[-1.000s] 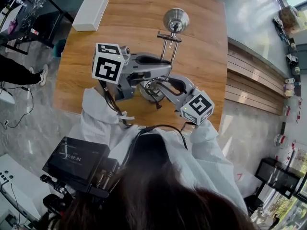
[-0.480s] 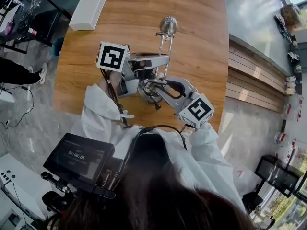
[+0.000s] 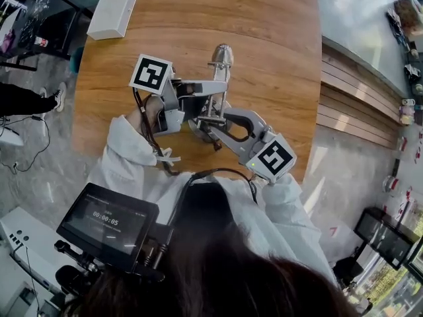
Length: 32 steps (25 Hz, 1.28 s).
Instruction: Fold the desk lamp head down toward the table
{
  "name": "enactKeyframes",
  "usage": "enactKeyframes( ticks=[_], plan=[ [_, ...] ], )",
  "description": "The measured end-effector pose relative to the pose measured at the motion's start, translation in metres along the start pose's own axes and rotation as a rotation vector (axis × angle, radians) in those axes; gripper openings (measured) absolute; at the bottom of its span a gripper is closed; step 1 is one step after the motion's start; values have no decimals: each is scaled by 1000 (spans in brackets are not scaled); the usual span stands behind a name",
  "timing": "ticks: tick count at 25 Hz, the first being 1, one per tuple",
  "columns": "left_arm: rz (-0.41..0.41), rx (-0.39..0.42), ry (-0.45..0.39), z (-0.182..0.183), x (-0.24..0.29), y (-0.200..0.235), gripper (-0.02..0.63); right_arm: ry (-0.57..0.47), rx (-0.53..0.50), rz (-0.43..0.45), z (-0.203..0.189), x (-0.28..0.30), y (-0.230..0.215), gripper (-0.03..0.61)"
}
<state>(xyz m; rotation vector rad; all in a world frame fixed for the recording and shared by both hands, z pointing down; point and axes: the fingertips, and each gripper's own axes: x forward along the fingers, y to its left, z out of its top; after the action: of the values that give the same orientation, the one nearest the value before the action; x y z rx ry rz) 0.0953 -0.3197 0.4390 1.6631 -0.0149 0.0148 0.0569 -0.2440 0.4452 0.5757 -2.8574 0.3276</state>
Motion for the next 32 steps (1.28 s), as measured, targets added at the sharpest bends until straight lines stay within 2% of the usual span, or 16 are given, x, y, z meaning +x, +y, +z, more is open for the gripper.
enactKeyframes(
  ticks=[9,14,22,28,32],
  plan=[
    [-17,-220,1,-6,5,12,72,-13,31,45,0,-4,-1,114],
    [-34,-285,10,-11,7,14,67,-11,55,65,-4,-6,2,117],
    [-95,-238,3,-9,6,9,80,6,65,38,-2,-6,0,117],
    [-131,-146,7,-8,-10,6,90,-7,78,-21,-7,0,-16,118],
    [-114,-49,-41,-14,-37,3,89,-16,128,-93,-16,2,-22,118]
  ],
)
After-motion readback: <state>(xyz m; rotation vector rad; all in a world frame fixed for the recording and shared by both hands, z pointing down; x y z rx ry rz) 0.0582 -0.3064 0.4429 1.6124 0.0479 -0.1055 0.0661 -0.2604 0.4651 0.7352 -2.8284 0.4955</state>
